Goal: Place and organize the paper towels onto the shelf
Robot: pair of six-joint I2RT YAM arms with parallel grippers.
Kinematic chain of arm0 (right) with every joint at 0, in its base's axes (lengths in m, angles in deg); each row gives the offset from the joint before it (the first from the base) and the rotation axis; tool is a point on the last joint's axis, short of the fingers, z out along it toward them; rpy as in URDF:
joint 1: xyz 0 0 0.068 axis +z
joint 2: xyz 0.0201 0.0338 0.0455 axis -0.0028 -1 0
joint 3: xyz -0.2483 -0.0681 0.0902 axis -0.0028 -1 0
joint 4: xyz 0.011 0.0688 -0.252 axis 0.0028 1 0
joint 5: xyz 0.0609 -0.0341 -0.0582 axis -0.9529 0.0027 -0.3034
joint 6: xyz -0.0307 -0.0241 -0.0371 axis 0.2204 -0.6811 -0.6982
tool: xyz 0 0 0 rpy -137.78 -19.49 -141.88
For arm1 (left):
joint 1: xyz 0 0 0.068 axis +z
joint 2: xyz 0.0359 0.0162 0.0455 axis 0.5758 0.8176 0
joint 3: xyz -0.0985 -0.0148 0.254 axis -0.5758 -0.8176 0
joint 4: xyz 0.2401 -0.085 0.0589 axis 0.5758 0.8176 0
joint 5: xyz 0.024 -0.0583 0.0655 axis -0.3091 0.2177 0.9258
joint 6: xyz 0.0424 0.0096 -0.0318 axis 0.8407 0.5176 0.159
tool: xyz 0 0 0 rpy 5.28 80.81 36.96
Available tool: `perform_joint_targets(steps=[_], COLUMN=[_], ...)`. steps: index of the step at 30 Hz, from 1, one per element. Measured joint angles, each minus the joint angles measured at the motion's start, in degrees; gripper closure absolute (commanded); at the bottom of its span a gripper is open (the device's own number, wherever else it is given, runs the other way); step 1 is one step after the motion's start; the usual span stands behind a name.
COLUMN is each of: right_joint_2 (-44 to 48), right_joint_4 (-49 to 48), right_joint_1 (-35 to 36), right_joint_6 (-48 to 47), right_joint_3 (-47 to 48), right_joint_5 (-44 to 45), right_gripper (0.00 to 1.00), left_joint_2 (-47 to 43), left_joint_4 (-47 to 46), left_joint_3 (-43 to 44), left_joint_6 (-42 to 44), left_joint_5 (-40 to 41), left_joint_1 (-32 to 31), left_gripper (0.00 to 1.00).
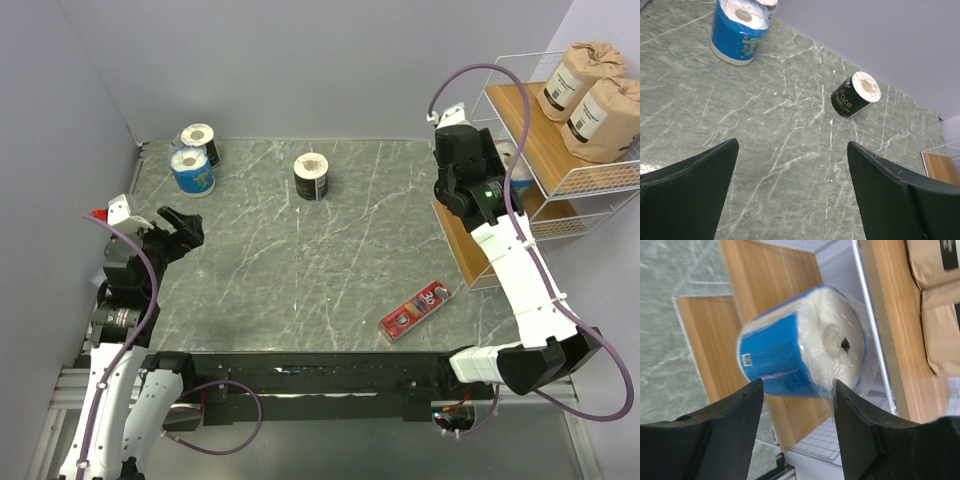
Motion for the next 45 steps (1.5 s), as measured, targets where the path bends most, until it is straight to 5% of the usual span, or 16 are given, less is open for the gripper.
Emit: perform_joint_targets(steps=[17,31,45], right_joint_2=[-8.8,-4.7,-2.3], right_joint_4=[-11.5,-22.6,-21.6], right_joint_1=[2.3,-6.0,-5.9], right_joint_6=[-9.9,-16.9,-16.7], right_joint_3=[-1.4,-12.4,-12.1], right_joint_5=[0.8,3.4,1.1], right_gripper=[0.45,0.48,0.36], left_joint_2=[0.0,0.0,0.0], left_joint_4=[0.1,0.3,0.3], left_joint_3=[0.0,0.0,0.0], left_joint_6=[0.0,0.0,0.0], left_joint_5=[0.0,0.0,0.0], left_joint_1=[0.0,0.0,0.0], left_gripper=[0.04,0.03,0.03])
